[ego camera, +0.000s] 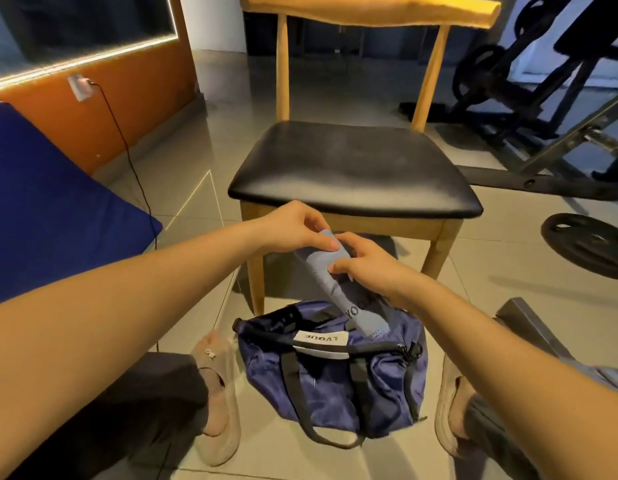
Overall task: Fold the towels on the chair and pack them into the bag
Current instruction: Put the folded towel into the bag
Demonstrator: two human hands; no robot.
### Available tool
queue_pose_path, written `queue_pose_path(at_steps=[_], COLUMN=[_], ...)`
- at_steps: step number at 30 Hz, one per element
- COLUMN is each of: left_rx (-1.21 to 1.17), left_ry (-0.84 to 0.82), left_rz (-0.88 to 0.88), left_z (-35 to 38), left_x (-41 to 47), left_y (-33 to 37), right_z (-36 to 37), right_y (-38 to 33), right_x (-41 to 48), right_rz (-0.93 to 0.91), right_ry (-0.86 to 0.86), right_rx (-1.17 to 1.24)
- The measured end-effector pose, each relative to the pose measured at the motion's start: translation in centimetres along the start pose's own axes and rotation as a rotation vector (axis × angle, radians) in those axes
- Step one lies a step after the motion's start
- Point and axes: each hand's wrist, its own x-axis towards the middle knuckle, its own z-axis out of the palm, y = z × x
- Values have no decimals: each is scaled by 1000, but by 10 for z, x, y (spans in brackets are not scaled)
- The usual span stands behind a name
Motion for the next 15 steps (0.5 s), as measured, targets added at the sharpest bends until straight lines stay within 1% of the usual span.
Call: queue_pose_path(at_steps=[3, 6, 10, 13, 15], left_rx=[-51, -109, -301, -440, -473], left_ry=[35, 105, 173, 170, 135], left_rz=[-15, -30, -94, -135, -156], left_z=[22, 52, 86, 104, 111], left_x=[0, 11, 24, 25, 25], left_y=[-5, -20, -36, -43, -46], right_z=[3, 7, 19, 31, 38], right_y=[12, 32, 62, 79, 87], right_x=[-7, -6, -6, -12, -16], right_rz=[27, 91, 107, 104, 131], right_ry=[9, 64, 153, 219, 258], right_rx=[6, 32, 18, 5, 44])
